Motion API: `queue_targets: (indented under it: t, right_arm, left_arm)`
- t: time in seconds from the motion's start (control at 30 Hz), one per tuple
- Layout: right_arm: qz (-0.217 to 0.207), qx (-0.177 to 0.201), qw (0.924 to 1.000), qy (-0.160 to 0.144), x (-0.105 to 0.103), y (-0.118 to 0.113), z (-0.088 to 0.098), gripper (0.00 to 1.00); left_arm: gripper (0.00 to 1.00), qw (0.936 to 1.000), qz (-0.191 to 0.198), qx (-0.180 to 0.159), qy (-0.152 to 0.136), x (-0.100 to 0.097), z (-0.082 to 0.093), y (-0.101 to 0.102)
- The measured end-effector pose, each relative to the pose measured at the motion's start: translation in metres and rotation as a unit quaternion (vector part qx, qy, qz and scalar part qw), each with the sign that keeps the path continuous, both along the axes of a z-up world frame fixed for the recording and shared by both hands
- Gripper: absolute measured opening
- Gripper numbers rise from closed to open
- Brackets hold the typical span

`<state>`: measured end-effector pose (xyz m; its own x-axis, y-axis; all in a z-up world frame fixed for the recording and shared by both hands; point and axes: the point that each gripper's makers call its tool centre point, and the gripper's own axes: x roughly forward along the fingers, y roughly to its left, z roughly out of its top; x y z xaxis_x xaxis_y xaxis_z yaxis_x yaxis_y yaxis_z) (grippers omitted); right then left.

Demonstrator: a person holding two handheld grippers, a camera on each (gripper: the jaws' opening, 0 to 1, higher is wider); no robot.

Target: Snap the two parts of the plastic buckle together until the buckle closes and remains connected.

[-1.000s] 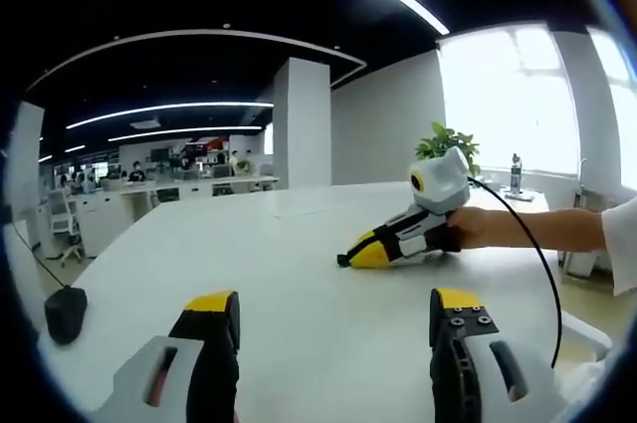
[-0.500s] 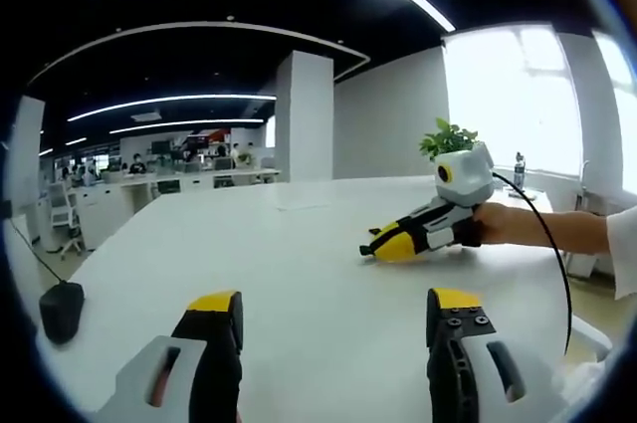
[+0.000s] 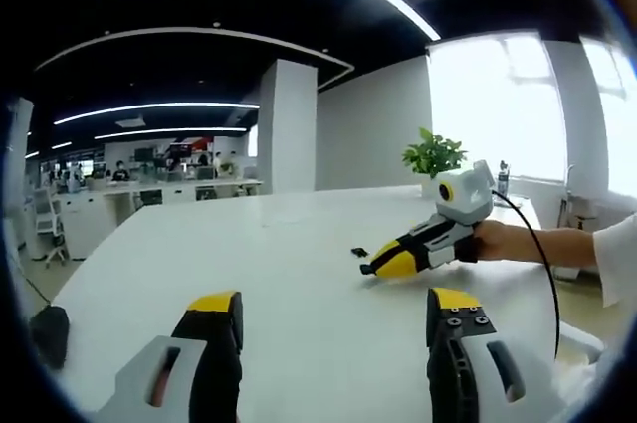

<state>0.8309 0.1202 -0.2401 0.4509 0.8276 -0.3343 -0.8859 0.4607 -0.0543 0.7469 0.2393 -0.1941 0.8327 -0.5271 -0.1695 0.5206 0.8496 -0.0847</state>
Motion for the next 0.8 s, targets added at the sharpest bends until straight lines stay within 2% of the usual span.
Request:
queue_targets:
  t: [0.13,0.23,0.43,0.53,0.8]
  right_arm:
    - [-0.004,-0.007,1.0000,-0.001,0.000,-0.006,0.000,0.12]
    - [-0.003,0.000,1.0000,0.000,-0.002,-0.010,0.006,0.12]
    - [-0.014,0.008,0.9999,0.002,-0.004,-0.018,0.016,0.12]
    - [-0.016,0.005,0.9999,0.002,-0.005,-0.022,0.017,0.12]
    - [-0.020,0.009,0.9997,0.013,-0.011,-0.029,0.013,0.12]
  left_arm:
    - [0.76,1.0000,-0.001,-0.001,-0.001,0.005,0.005,-0.004]
    - [0.75,1.0000,-0.005,-0.007,-0.004,0.009,0.011,-0.007]
    - [0.75,0.9998,-0.019,0.002,-0.007,0.016,0.018,-0.011]
    - [0.75,0.9996,-0.027,-0.006,-0.009,0.021,0.021,-0.013]
    - [0.74,0.9991,-0.042,0.001,-0.001,0.031,0.019,-0.017]
